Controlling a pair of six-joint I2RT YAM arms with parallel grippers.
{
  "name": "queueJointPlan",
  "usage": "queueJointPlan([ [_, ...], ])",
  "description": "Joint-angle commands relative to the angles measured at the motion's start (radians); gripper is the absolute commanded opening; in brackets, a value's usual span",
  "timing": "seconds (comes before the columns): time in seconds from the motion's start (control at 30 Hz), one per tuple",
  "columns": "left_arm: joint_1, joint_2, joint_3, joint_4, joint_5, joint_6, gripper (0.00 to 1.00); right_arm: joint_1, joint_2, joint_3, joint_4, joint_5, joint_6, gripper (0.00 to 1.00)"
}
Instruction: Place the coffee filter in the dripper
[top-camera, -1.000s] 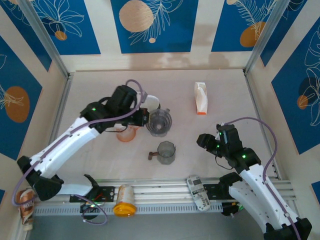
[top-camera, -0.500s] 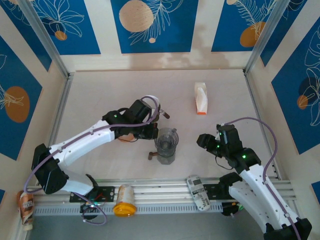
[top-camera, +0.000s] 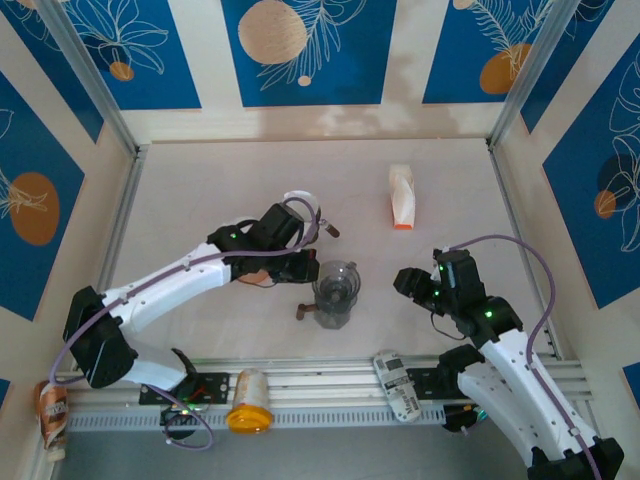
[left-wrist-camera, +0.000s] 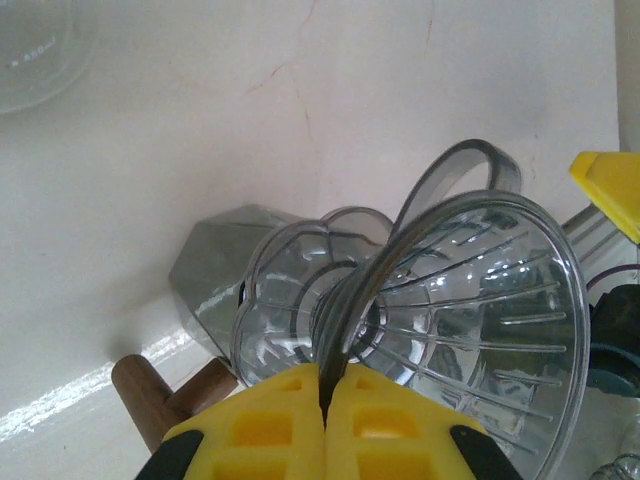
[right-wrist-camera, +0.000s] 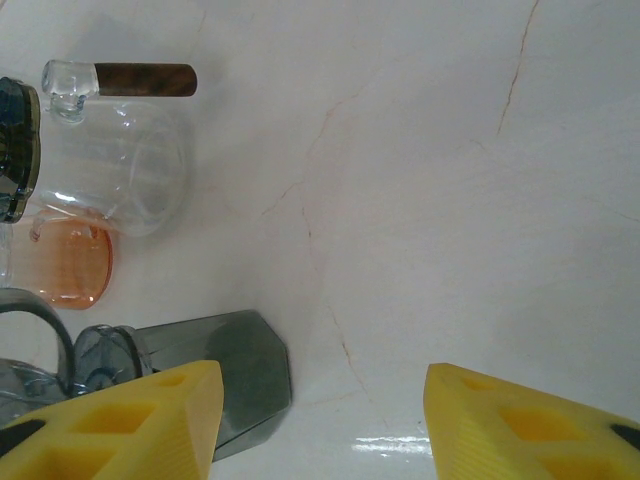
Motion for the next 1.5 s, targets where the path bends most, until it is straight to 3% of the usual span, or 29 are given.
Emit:
queueJointPlan([
  [0.0,-0.004,-0.028,-0.016,0.003,0.008,-0.006,0.0,-0.003,-0.014,-0.016,-0.009,-0.007,-0.006,0.56],
  [0.57,-0.008,-0.055,0.021,-0.06,-0.004,0.004,0.0,-0.003,-0.009,-0.015,0.001,-0.013,-0.004,0.56],
  [0.97,-0.042,-0.031,-0.002,-0.007,0.008,-0.021,0.0,-0.003,-0.004,-0.007,-0.003,-0.01,-0.014,0.57],
  [1.13,-0.047,-0.039,0.001,-0.015,0.0,-0.018,0.2,-0.004,0.002,-0.009,0.001,-0.017,-0.012,0.56],
  [1.27,-0.047,-0.046,0.0,-0.02,-0.012,-0.018,0.26,-0.004,0.009,-0.01,0.01,-0.031,-0.011,0.58],
  [1.47,-0.047,-0.072,-0.001,-0.019,-0.044,-0.021,0.43,0.0,0.035,-0.003,0.033,-0.125,-0.046,0.56],
])
